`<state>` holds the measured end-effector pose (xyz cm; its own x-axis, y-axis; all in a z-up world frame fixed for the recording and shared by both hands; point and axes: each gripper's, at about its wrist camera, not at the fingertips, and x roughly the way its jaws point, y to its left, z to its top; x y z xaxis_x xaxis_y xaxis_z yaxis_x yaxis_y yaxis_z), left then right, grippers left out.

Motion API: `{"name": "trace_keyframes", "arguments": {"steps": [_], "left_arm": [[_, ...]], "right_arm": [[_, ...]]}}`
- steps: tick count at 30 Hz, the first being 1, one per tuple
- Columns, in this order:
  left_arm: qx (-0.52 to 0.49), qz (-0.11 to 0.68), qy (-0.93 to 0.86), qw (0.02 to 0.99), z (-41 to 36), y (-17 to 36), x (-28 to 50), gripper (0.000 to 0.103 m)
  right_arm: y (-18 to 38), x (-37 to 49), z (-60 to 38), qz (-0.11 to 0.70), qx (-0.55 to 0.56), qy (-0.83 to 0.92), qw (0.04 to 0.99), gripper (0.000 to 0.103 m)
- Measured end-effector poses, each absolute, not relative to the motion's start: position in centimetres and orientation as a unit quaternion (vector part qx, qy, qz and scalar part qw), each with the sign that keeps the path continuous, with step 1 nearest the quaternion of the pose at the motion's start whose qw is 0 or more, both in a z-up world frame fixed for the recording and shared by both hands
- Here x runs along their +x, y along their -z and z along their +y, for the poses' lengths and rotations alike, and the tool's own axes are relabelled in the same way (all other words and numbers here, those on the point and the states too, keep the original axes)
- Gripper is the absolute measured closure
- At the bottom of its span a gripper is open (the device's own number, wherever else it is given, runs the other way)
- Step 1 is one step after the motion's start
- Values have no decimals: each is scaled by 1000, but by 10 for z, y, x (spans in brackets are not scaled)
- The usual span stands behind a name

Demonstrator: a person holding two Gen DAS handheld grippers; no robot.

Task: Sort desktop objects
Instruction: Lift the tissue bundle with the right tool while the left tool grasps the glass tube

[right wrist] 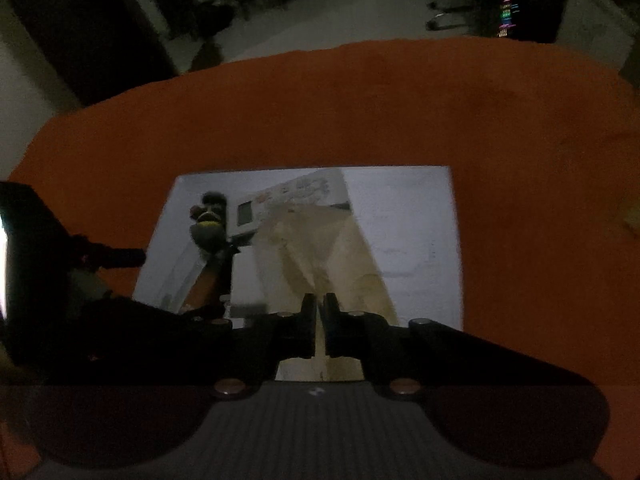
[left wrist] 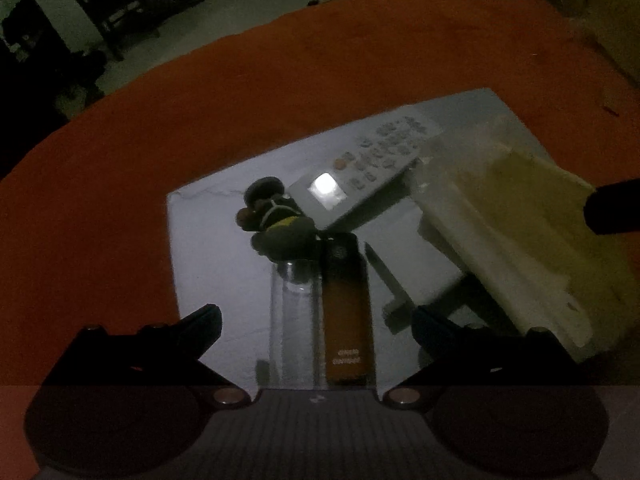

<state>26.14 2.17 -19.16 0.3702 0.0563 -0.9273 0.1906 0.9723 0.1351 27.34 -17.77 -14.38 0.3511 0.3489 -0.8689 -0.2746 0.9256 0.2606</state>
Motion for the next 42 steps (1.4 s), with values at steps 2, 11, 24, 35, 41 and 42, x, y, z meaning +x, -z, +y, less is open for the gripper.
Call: {"name": "trace_keyframes", "arguments": {"steps": [2, 11, 24, 35, 41, 42], "left_arm": [[105, 563, 33, 819, 24, 191, 264, 1], [99, 569, 18, 816, 55, 189, 264, 1], [103, 585, 45, 803, 61, 202, 262, 57], [86, 548, 57, 830, 55, 181, 255, 79], [73, 516, 75, 850, 53, 144, 246, 79], [75, 514, 78, 851, 51, 139, 245, 79]], "right_arm": [[151, 278, -182, 545, 39, -201, 813, 43], [164, 291, -182, 546, 24, -206, 812, 8], [201, 289, -142, 549, -95, -197, 807, 64], [171, 286, -181, 531, -8, -201, 823, 99], [129, 277, -201, 502, 33, -206, 839, 99], [123, 274, -201, 497, 30, -206, 842, 99]]}}
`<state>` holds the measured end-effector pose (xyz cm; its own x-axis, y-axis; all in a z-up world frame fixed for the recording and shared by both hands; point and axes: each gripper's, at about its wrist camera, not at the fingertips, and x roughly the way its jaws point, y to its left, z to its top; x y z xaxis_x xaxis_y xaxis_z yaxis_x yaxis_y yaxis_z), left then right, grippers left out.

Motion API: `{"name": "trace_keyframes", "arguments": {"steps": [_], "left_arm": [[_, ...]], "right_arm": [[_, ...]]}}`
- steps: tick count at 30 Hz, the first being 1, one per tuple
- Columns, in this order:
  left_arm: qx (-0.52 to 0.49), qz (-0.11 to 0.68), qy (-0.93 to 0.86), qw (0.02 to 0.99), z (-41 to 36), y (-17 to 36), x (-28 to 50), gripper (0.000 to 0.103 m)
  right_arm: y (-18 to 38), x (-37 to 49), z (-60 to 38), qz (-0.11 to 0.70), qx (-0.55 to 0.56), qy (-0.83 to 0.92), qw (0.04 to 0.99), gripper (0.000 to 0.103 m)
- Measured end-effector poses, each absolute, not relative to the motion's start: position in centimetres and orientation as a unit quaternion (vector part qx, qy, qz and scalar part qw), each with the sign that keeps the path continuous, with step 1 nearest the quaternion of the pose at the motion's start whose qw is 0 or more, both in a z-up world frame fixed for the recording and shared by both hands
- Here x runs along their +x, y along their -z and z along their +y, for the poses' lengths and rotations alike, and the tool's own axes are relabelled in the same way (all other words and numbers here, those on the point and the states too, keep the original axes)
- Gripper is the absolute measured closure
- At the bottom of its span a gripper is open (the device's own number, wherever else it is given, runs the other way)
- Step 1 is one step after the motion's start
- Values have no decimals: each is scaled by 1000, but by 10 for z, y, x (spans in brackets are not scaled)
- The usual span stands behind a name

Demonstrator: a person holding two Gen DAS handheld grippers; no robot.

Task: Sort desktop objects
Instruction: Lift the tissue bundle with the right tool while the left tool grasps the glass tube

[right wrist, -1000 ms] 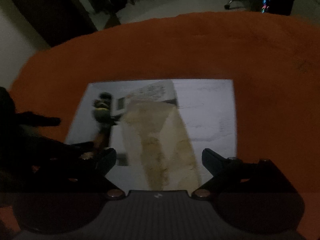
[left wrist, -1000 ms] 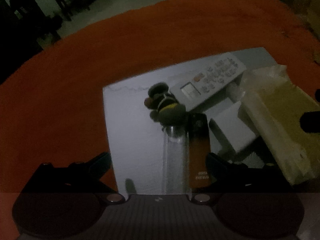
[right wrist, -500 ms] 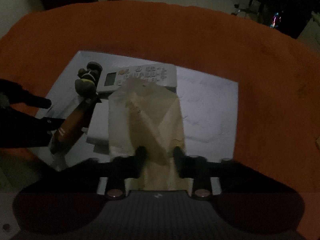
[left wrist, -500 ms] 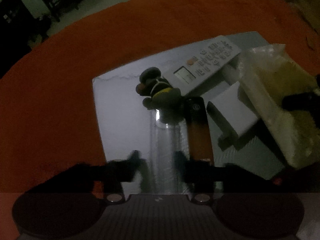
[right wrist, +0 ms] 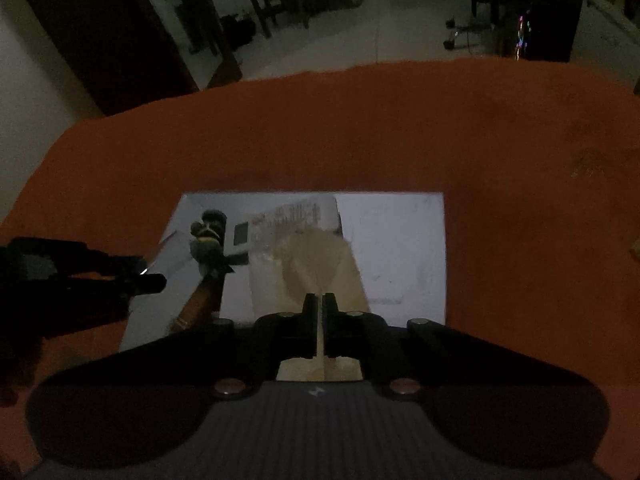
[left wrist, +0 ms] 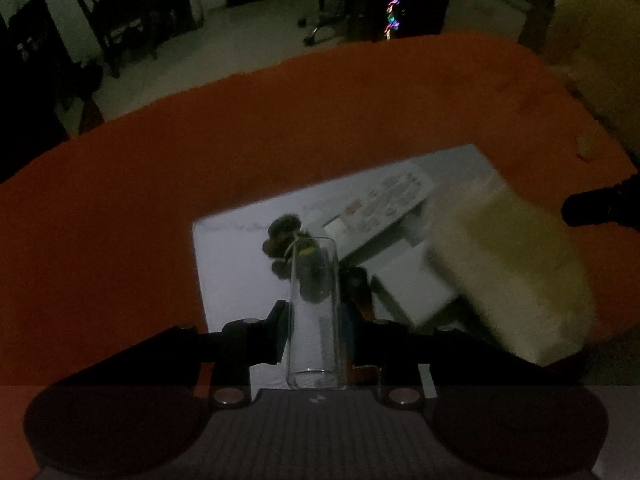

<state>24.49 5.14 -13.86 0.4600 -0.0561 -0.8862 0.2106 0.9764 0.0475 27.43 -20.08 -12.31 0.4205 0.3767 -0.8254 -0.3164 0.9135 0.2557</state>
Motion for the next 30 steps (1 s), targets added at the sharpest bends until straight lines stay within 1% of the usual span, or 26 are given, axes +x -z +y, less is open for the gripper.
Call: {"name": "trace_keyframes", "arguments": {"steps": [3, 4, 5, 6, 7, 8, 9, 14, 19, 21, 22, 23, 24, 25, 26, 28, 30], "left_arm": [[82, 511, 74, 853, 46, 129, 241, 79], [75, 511, 75, 853, 46, 126, 238, 79], [68, 511, 77, 854, 46, 123, 235, 79], [64, 510, 76, 855, 46, 121, 230, 79], [60, 508, 76, 856, 46, 120, 226, 79], [53, 507, 79, 857, 45, 115, 218, 79], [48, 506, 79, 858, 45, 113, 211, 79], [33, 491, 87, 866, 38, 95, 171, 79], [21, 477, 111, 872, 27, 82, 148, 79], [17, 473, 118, 873, 23, 81, 144, 79], [17, 473, 122, 872, 22, 82, 142, 79], [17, 472, 126, 872, 20, 82, 141, 79], [14, 473, 129, 871, 17, 84, 140, 79], [12, 475, 132, 870, 16, 85, 140, 79], [11, 476, 134, 869, 15, 87, 140, 79], [7, 477, 137, 868, 12, 91, 139, 79], [5, 477, 138, 868, 11, 92, 137, 79]], "right_arm": [[117, 266, -191, 501, 4, -213, 839, 99], [118, 264, -186, 504, -8, -213, 837, 97], [121, 262, -180, 507, -19, -208, 836, 91], [124, 259, -175, 510, -30, -203, 835, 78], [129, 259, -170, 514, -37, -204, 832, 35], [136, 261, -164, 520, -42, -207, 828, 0], [142, 262, -159, 522, -43, -211, 826, 2], [173, 279, -135, 525, -81, -212, 820, 2], [203, 299, -120, 561, -119, -200, 794, 2], [215, 301, -117, 579, -130, -202, 779, 3], [220, 300, -116, 577, -137, -201, 779, 11], [222, 298, -116, 575, -144, -198, 781, 32], [225, 297, -117, 571, -155, -186, 784, 41], [224, 297, -121, 569, -154, -179, 787, 54], [223, 297, -125, 567, -152, -173, 791, 64], [215, 300, -140, 572, -110, -183, 792, 70], [206, 302, -156, 572, -72, -194, 793, 71]]}}
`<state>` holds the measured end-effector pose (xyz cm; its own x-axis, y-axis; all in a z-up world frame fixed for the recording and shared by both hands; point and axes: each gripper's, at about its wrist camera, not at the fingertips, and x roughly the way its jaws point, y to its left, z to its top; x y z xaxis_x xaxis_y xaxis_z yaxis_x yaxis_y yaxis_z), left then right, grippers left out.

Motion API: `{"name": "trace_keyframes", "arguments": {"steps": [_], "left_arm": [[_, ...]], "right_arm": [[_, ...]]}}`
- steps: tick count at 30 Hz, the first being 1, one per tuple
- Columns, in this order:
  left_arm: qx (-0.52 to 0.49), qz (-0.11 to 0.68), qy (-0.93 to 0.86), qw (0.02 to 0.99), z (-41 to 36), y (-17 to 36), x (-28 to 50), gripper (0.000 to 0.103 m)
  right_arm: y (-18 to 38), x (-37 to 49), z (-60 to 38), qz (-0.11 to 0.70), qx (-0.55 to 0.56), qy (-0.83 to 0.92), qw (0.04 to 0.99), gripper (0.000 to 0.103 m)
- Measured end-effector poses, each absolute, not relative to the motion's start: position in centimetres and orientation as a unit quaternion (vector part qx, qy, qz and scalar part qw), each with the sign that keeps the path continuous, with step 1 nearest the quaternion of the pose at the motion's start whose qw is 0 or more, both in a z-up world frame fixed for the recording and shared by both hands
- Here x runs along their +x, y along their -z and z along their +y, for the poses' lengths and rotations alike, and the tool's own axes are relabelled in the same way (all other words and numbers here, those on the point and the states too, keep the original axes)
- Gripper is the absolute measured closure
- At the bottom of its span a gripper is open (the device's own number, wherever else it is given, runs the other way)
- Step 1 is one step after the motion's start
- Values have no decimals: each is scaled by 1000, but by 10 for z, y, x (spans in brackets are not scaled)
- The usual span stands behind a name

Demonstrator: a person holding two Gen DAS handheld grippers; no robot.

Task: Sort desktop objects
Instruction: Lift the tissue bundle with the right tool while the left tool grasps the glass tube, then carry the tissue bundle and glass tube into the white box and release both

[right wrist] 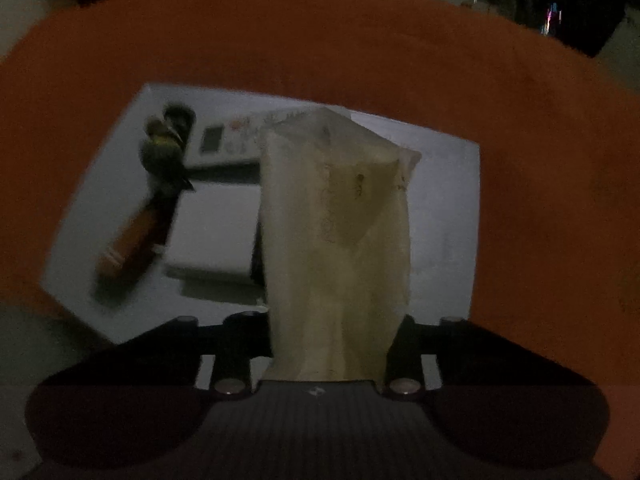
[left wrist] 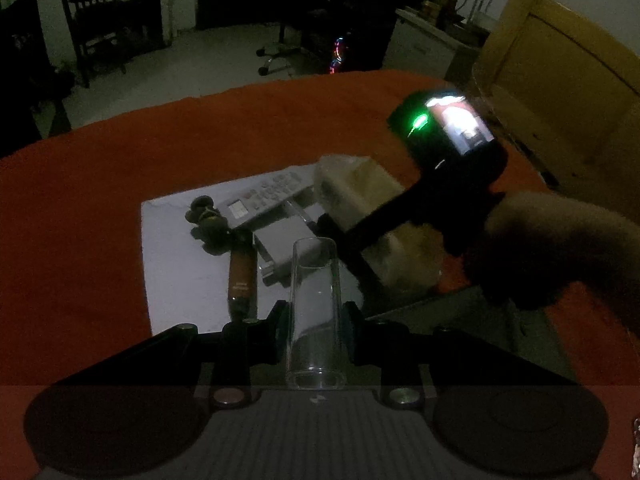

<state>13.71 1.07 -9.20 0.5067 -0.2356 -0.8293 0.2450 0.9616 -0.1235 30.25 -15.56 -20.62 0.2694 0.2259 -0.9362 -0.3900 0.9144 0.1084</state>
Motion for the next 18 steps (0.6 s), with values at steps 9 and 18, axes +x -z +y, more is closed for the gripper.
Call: {"name": "trace_keyframes", "arguments": {"steps": [9, 18], "left_arm": [[-16, 468, 146, 872, 13, 85, 128, 79], [-21, 466, 157, 870, 12, 73, 99, 79]], "right_arm": [[133, 294, -192, 530, -22, -199, 824, 87], [66, 217, -192, 494, -26, -269, 827, 88]]}}
